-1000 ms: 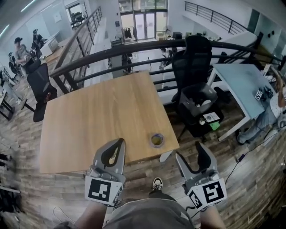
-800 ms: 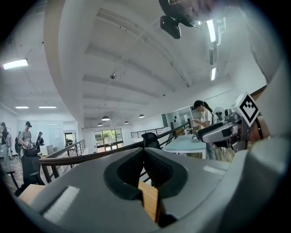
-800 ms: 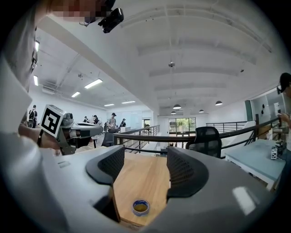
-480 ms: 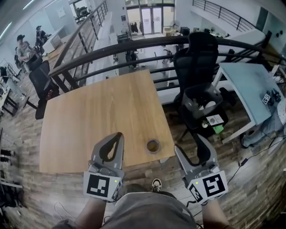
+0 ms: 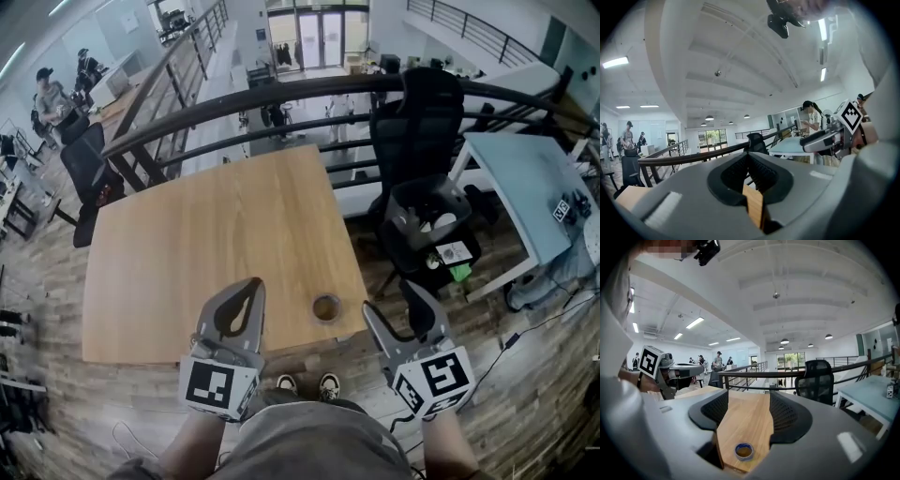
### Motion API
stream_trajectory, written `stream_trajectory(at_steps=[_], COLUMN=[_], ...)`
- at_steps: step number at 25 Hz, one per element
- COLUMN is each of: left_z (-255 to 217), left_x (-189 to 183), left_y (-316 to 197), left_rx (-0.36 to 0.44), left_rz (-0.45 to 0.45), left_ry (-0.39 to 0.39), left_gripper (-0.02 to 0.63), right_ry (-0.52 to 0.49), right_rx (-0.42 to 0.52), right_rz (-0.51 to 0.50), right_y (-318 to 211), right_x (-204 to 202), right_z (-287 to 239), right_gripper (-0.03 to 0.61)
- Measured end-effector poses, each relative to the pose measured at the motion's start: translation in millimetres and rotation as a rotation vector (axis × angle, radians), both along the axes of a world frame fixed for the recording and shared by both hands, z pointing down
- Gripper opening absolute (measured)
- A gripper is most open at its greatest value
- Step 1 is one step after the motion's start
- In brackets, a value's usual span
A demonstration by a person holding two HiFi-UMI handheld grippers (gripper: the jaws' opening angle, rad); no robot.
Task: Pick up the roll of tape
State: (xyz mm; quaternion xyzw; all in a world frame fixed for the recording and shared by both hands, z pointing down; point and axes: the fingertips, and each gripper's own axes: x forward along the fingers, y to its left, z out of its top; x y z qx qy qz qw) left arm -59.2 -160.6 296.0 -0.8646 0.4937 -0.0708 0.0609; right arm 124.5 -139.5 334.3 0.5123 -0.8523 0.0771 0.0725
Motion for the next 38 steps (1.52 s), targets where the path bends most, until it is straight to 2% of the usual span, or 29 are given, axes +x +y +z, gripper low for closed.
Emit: stream_trajectory(at_steps=[6,10,15,19,22,28,34,38], left_z=[50.9,100.8,163.1,214.8,245.5,287.1,312.5,322.7], left_x=[-8.0,-13.5,-16.8,-15.6,-17.6,-22.4,-25.8,-26.8], left_y=[-18.2,-26.9,-30.0,-27.2,-26.3,-20.7,-11.6,-10.0], left_rx=[-0.107,-0.233,-0.387,-0.523,-0.595,-0.695,-0.768,-0.784], left_rz=[0.011,0.017,0.020,0.027,0.014,0.023,0.014,0.003], left_ry=[-0.016,-0.016,-0.008,0.009,0.011,-0.005,0.004,0.006], left_gripper=[0.002,0.002,0.002,0.002,0.002,0.002,0.002,0.002], right_ry=[0.035,0.058,0.018,0.049,0.074,0.077,0.077,0.074], right_rx=[-0.141,-0.248,-0.402,-0.501,-0.573,-0.707,-0.784,-0.809], right_rz=[-0.044,-0.054,-0.045,-0.028,-0.018,0.008,0.052,0.061], right_y=[-21.3,-35.0,-46.6,-53.2,-56.6,-57.5,-59.0,-63.3], right_x=[-23.4,-34.4,-40.9,-43.7,-44.3,-52.5,-56.8,-55.9], right_z=[53.2,104.0,166.4,216.6,253.2,306.7,335.7,347.7], right_gripper=[0.285,0.285,0.284,0.284,0.284,0.281,0.274,0.238])
